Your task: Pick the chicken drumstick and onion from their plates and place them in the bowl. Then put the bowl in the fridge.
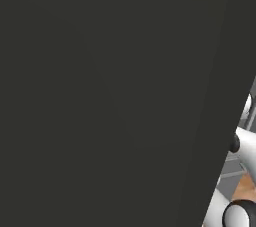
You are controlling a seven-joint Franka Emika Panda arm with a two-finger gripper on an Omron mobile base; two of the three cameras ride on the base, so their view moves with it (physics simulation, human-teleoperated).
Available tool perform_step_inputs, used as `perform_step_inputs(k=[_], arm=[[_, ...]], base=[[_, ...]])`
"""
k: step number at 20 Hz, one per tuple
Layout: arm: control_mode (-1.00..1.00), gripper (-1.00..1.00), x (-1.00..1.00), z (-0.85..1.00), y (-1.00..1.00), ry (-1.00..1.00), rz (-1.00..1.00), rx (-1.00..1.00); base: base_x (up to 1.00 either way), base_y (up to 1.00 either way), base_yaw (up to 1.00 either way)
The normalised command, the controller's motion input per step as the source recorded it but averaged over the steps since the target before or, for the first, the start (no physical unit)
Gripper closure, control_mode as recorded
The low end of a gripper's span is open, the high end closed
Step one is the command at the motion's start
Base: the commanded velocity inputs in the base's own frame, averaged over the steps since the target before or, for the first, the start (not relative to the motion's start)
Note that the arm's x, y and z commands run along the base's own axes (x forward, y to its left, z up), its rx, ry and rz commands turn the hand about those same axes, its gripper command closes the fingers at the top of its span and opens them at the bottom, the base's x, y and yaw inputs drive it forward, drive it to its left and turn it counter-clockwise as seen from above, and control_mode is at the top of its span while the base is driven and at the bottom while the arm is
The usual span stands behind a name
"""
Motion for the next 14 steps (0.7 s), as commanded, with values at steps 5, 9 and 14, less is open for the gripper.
perform_step_inputs(k=[5,9,14], arm=[[-1.0,1.0,0.44,-0.27,-0.12,0.01,0.05,0.0],[-1.0,1.0,0.29,-0.39,-0.06,-0.09,0.01,0.0],[-1.0,1.0,0.22,-0.42,-0.04,-0.22,0.0,0.0]], base=[[0.0,0.0,0.0],[0.0,0.0,0.0],[0.0,0.0,0.0]])
